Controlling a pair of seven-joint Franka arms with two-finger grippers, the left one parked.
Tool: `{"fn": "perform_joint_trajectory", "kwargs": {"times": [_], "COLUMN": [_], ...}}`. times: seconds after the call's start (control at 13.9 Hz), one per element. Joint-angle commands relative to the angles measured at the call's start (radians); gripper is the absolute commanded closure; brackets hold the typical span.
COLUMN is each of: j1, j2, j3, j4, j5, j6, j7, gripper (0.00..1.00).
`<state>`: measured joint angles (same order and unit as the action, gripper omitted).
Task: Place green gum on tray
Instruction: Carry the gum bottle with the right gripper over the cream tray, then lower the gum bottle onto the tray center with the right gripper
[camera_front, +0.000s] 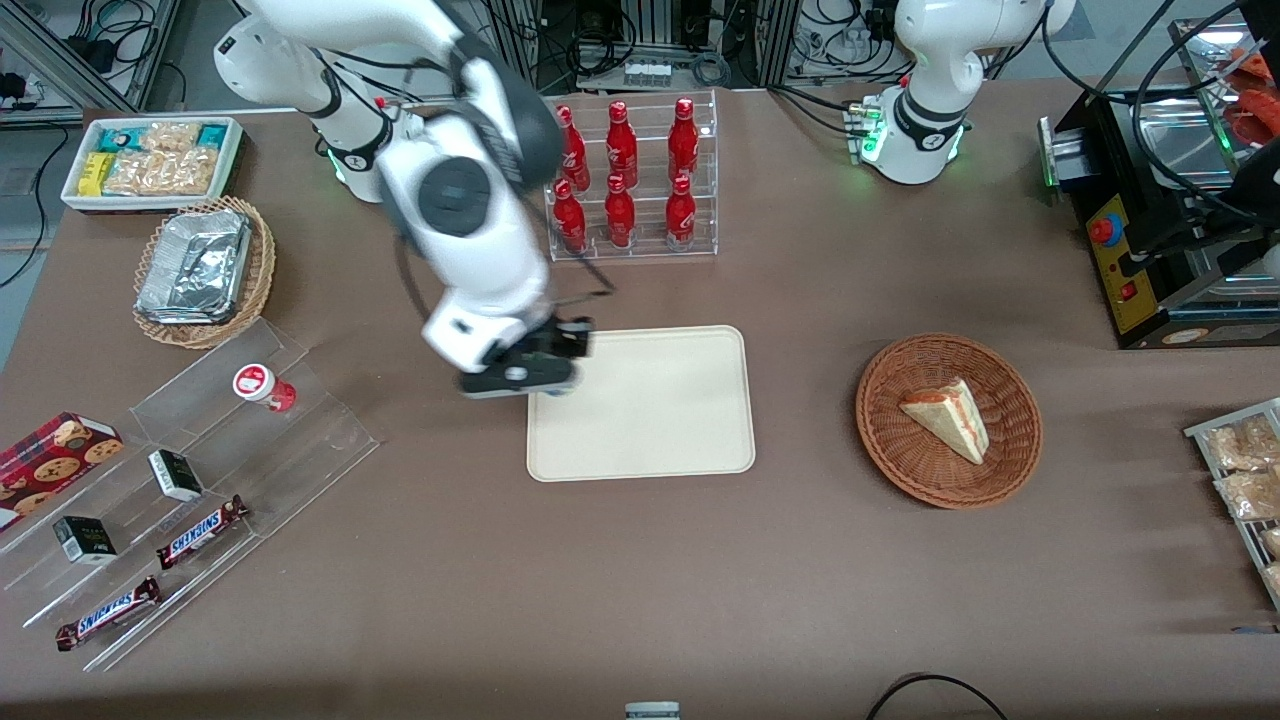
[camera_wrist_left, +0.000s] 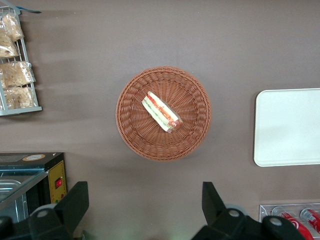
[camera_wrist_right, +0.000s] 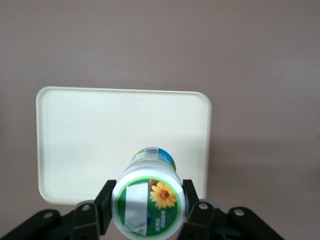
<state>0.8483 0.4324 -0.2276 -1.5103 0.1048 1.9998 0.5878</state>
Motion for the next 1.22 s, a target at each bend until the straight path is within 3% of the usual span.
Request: {"fn": "perform_joint_trajectory", "kwargs": {"times": [0.0,0.29,0.65,1.15], "j1": [0.041,0.080,0.124,0.149], "j2": [0.139,0.268,0.267,0.279], "j3": [-0.015,-0.015,-0.015,-0.015], "j4": [0.074,0.070,0.030,-0.013], "j5": [0.013,0.016,0.053,0.053], "j6": [0.097,0.246,0.234,0.266], "j7": [0.094,0.159,0.167,0.188], "gripper": [1.00,1.00,1.00,1.00]}}
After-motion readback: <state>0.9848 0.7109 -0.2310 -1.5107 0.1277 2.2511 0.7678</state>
